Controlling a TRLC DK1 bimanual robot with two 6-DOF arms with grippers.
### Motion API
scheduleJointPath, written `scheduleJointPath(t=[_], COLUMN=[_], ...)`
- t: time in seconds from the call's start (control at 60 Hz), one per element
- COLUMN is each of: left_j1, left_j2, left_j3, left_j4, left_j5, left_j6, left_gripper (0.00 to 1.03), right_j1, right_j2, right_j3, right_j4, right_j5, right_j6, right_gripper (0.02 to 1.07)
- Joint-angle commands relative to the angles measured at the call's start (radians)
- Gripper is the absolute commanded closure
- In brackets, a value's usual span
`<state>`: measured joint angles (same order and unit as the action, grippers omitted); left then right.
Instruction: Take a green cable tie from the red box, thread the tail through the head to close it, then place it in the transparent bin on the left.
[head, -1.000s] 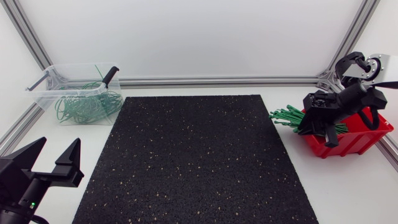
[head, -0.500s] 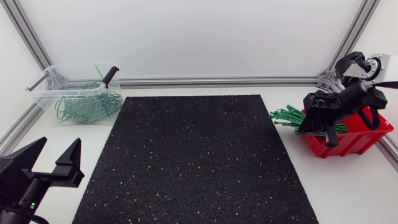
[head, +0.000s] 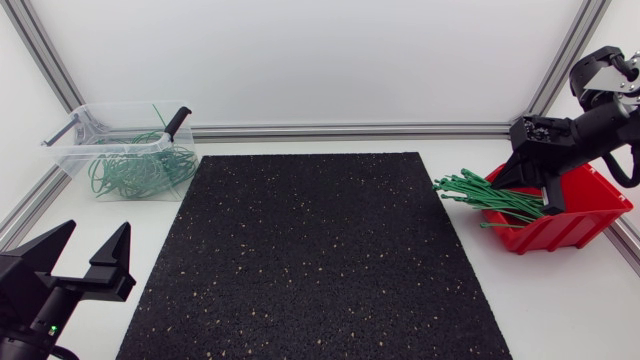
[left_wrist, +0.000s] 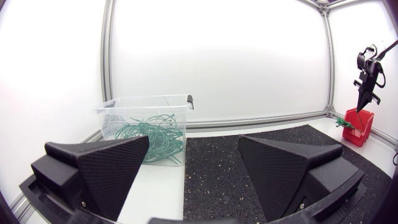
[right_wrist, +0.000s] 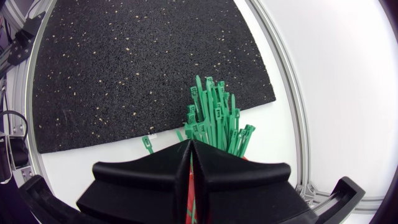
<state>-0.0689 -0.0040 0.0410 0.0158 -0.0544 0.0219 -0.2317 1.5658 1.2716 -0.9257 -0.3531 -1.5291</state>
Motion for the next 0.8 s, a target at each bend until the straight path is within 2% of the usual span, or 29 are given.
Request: scheduleJointPath(t=[0.0, 0.283, 0.517, 0.683, 0.783], left_j1=[-0.008, -0.014, -0.016, -0.029, -0.058], left_j2=[-0.007, -0.007, -0.01, -0.011, -0.011], left_j3=[-0.041, -0.041, -0.041, -0.044, -0.044], left_j4=[-0.011, -0.013, -0.01, 0.015, 0.013], left_j5=[-0.007, -0.007, -0.007, -0.007, -0.007], left_j6=[-0.019, -0.036, -0.037, -0.045, -0.036], left_gripper=[0.03, 0.03, 0.03, 0.03, 0.04], right_j1=[-0.02, -0.064, -0.064, -0.029, 0.019], right_j2=[-0.018, -0.035, -0.061, -0.07, -0.062], right_j3=[0.041, 0.167, 0.302, 0.396, 0.422], right_j4=[-0.028, -0.139, -0.292, -0.392, -0.412], right_j5=[-0.029, -0.195, -0.326, -0.4, -0.417], right_j6=[0.007, 0.07, 0.139, 0.241, 0.365], right_gripper=[1.01, 1.01, 1.01, 1.01, 1.01])
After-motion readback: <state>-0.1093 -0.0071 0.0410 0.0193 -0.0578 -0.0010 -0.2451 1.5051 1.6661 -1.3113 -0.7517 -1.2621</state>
